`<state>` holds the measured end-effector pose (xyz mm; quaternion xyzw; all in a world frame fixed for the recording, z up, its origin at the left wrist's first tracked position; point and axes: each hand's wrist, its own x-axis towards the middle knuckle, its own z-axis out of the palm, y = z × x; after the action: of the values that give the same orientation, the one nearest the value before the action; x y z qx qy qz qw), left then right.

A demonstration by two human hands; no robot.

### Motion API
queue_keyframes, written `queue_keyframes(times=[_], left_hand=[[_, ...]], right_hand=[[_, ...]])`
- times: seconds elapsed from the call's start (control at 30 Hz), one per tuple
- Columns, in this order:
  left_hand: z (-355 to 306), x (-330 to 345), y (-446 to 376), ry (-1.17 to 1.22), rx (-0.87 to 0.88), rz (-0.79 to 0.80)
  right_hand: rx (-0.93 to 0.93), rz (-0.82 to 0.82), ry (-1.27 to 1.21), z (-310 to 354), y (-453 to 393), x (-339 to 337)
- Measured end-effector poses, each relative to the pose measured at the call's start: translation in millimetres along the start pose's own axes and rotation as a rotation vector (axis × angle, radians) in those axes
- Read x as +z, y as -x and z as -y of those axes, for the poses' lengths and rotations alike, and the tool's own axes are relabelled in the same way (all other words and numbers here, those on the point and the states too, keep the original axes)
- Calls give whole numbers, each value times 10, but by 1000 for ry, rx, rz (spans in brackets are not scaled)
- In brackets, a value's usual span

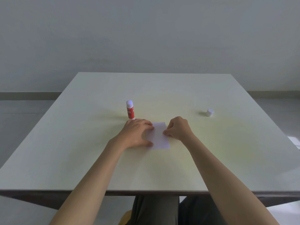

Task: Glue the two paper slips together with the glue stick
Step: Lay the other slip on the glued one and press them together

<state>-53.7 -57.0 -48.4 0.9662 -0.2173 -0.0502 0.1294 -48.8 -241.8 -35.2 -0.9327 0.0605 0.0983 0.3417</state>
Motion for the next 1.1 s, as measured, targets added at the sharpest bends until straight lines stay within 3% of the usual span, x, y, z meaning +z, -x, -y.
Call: queue_keyframes(times=[0.2, 0.37, 0.63, 1.1], left_hand=[[7, 12, -7, 5, 7, 48], [-4, 20, -14, 15, 12, 71], [4, 25, -21, -13, 35, 64], [7, 16, -21, 1, 38, 86]], right_hand=[[-46, -2, -21, -30, 9, 16], [-135, -120, -89, -122, 61, 73], [-435, -225, 300, -244, 88, 181], [-433, -318, 447, -290, 113, 257]])
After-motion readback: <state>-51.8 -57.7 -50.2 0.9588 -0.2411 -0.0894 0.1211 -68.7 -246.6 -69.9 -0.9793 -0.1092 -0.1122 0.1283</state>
